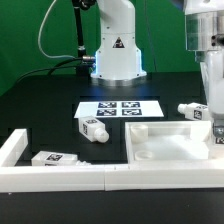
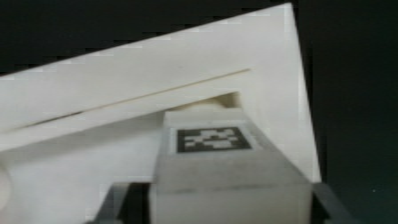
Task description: Assemble one leg
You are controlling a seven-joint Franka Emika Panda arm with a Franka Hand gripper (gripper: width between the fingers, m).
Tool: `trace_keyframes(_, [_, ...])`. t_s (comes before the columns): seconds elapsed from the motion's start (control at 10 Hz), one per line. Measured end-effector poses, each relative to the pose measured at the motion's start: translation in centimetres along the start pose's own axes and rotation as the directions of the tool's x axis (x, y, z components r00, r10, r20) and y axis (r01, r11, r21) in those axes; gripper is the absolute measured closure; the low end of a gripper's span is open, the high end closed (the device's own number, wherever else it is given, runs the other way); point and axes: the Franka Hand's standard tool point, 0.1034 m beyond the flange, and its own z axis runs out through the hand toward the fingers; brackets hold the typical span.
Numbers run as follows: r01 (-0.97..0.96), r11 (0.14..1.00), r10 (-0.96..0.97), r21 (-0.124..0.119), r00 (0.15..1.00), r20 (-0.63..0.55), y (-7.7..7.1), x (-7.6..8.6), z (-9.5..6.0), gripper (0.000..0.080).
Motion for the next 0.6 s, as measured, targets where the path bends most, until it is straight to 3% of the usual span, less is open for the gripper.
trace_keyframes(0.2, [-0.092, 0.996, 0.092, -0.003, 0.996, 0.003, 0.05, 0.04, 0.01, 0.0512])
trace_keyframes(0.5, [-0.078, 0.997, 0.078, -0.001, 0.997, 0.003, 0.06, 0.05, 0.04, 0.0512])
trace_keyframes(0.6, [-0.069, 0.998, 0.069, -0.001, 0.998, 0.003, 0.08, 0.03, 0.07, 0.0415])
